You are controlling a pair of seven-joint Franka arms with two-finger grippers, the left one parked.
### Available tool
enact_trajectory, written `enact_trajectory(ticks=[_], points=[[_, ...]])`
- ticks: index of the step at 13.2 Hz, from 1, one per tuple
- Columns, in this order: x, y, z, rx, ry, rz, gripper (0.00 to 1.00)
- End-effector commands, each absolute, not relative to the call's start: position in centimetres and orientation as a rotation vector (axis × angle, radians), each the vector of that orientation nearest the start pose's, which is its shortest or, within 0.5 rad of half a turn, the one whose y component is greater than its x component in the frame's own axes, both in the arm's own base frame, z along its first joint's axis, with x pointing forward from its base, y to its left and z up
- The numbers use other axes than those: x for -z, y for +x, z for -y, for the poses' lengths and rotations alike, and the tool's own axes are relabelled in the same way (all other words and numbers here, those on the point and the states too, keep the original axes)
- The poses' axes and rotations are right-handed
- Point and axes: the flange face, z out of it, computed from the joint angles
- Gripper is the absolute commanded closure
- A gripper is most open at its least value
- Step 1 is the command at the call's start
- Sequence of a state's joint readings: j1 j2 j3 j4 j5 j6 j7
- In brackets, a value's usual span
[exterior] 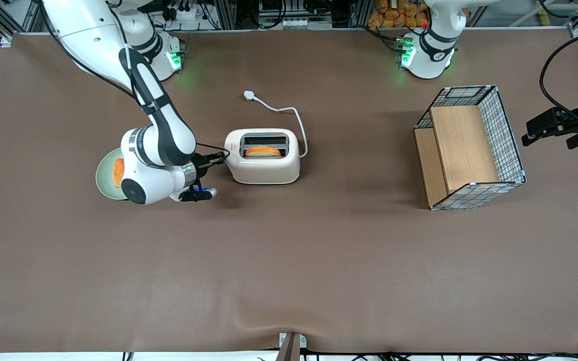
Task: Press toaster button with right arm
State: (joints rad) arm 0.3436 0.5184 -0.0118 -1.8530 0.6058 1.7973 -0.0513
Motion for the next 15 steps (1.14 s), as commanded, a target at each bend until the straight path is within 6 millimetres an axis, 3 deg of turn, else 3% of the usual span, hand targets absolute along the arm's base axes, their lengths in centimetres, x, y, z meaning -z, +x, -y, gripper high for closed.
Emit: enact_trajectory(ticks=[1, 11, 15], points=[[-19.9, 53.5, -22.7, -0.826, -2.548, 0.061, 1.00], [-19.6, 53.8, -22.5, -0.821, -2.477, -0.007, 1.00], [-18.6, 53.9, -21.7, -0.821, -2.449, -0.002, 1.00]])
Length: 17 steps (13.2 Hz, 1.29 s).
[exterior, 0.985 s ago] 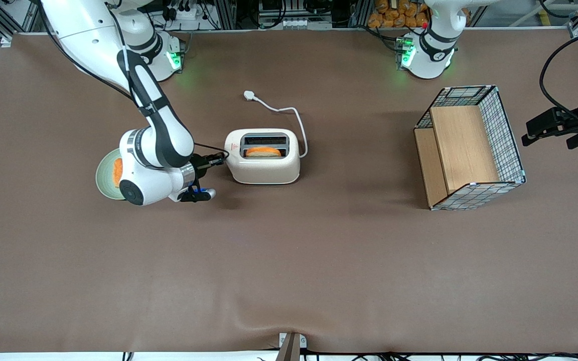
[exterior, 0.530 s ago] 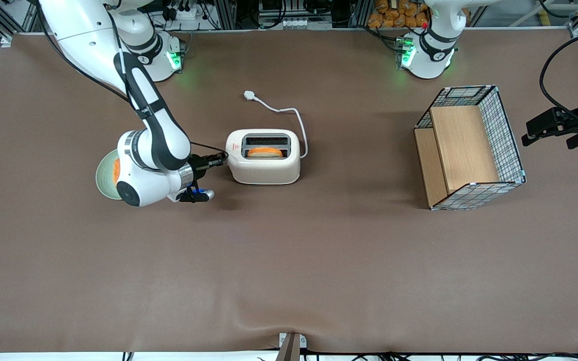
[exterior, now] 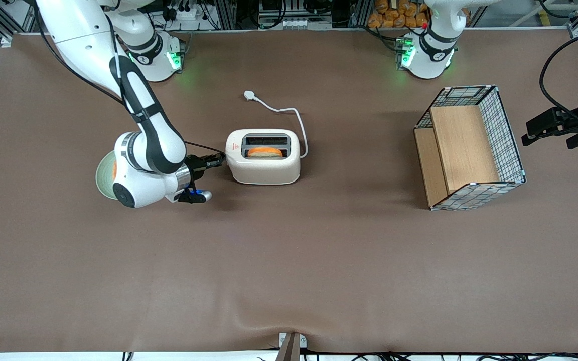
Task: Press toaster button with right arm
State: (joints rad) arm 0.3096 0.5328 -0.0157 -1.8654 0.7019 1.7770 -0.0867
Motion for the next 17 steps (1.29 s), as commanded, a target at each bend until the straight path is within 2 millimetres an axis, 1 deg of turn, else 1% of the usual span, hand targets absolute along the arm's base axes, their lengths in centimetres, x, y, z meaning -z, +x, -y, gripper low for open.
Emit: enact_trajectory(ticks=[1, 5, 10, 12, 14, 17], points=[[-18.5, 54.0, -21.5, -0.820, -2.447, -0.006, 1.00], [-17.2, 53.8, -21.3, -0.822, -2.412, 0.003, 1.00], [-16.5, 53.6, -21.4, -0.835, -2.410, -0.001, 1.00], [-17.0, 53.7, -21.5, -0.830, -2.411, 0.001, 0.99], [-18.0, 53.9, -21.9, -0.833, -2.407, 0.010, 0.99], [-20.6, 54.8, -21.9, -0.857, -2.391, 0.026, 0.99]])
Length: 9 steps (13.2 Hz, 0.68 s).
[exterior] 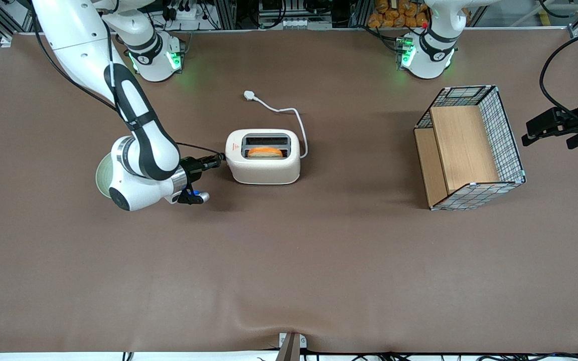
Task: Press toaster button with right arm
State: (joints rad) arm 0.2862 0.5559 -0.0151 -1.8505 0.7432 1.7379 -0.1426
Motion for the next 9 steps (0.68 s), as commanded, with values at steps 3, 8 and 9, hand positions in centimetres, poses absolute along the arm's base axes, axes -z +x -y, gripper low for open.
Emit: enact_trajectory(ticks=[3, 8, 9], points=[[-24.3, 55.9, -21.7, -0.852, -2.407, -0.029, 0.95], [-30.3, 60.5, -17.6, -0.740, -2.527, 0.003, 0.00], [-31.6, 61.2, -17.4, -0.719, -2.567, 0.039, 0.00]])
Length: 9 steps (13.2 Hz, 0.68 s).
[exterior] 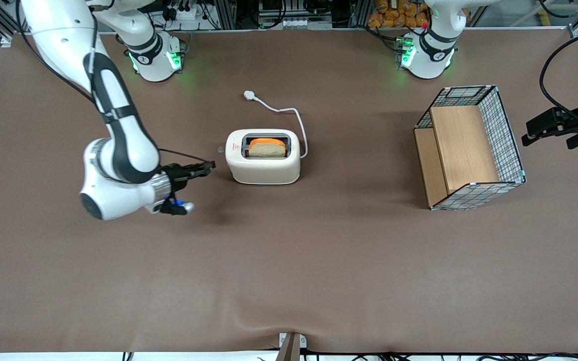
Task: Press toaster button with right arm
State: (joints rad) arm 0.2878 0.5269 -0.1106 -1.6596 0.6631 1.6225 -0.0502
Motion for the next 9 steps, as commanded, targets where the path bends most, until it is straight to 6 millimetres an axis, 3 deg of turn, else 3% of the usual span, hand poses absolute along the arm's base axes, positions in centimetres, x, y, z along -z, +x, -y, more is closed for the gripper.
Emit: enact_trajectory(ticks=[1, 6, 9], points=[[-32.7, 61.8, -16.7, -0.710, -2.583, 0.056, 0.00], [-34.8, 64.3, -11.6, -0.590, -2.655, 0.052, 0.00], [-38.5, 65.5, -9.2, -0.425, -2.826, 0.226, 0.00]])
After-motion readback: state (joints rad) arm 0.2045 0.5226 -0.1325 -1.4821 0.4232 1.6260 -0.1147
